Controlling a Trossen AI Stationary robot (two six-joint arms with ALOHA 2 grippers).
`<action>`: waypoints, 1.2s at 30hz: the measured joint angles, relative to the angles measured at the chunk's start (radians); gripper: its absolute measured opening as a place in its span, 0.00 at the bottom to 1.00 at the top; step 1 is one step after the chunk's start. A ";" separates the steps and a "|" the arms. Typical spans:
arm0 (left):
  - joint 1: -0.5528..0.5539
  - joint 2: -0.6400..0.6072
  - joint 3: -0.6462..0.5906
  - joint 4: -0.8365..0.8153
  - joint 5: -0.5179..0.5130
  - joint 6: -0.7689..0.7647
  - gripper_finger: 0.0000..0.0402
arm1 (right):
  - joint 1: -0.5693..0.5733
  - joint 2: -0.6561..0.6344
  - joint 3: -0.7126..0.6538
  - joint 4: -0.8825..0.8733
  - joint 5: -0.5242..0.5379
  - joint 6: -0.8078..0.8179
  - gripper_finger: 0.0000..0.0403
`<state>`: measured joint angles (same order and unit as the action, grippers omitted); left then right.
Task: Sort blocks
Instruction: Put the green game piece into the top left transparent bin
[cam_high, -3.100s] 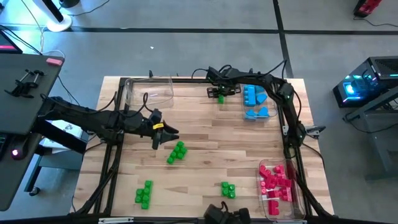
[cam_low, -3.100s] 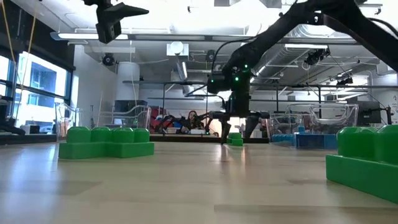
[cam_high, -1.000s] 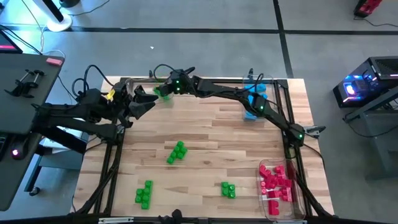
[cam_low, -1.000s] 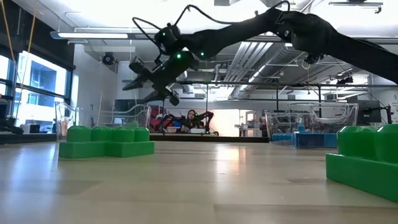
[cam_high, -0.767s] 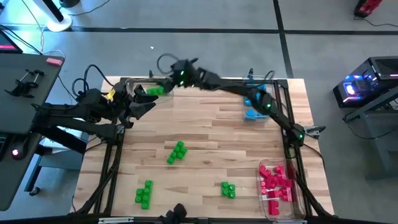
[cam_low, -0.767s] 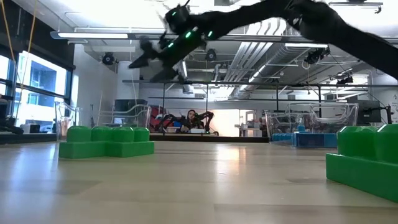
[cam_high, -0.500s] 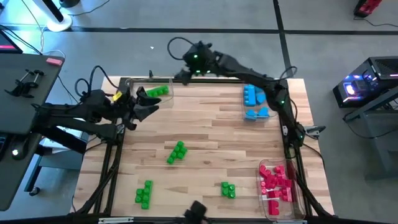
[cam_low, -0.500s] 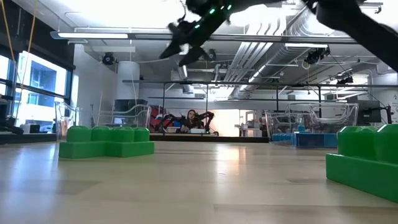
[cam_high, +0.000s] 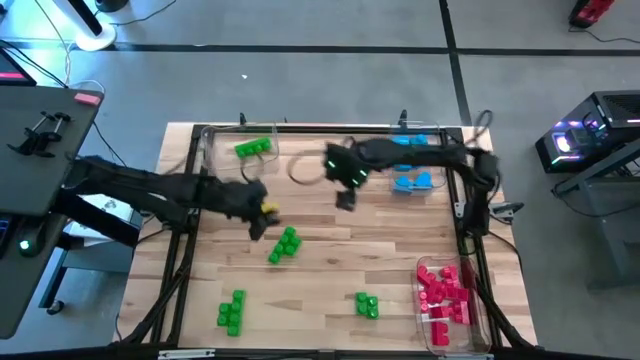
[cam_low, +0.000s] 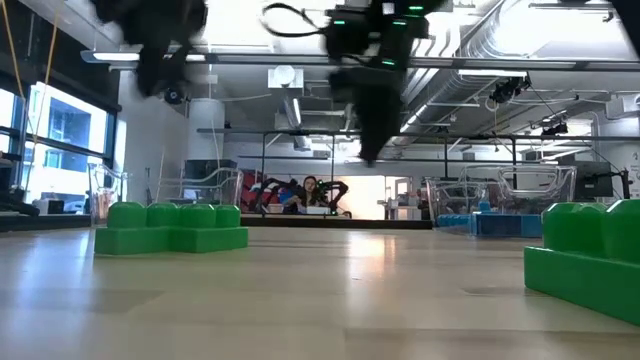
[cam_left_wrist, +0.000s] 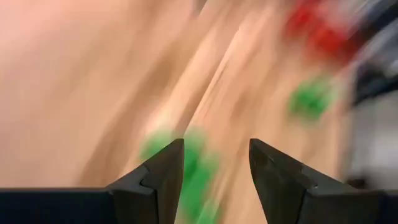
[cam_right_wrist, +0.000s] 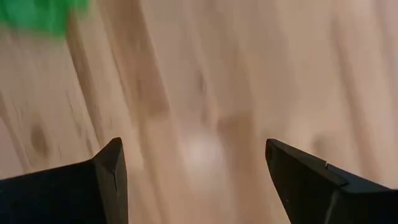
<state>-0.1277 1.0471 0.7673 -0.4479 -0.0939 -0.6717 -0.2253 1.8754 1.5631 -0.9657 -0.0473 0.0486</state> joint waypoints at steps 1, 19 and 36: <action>-0.020 0.035 -0.001 -0.077 0.003 -0.038 0.42 | 0.013 -0.061 -0.098 0.043 0.013 0.042 0.63; -0.195 0.461 0.110 -0.057 -0.012 -0.477 0.42 | 0.266 -0.740 -0.857 0.411 0.189 0.822 0.63; -0.207 0.663 0.113 -0.064 0.029 -0.583 0.42 | 0.265 -0.736 -0.858 0.420 0.200 0.726 0.63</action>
<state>-0.3343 1.7103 0.8806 -0.5114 -0.0644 -1.2545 0.0395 1.1389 0.7055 -0.5461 0.1532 0.7745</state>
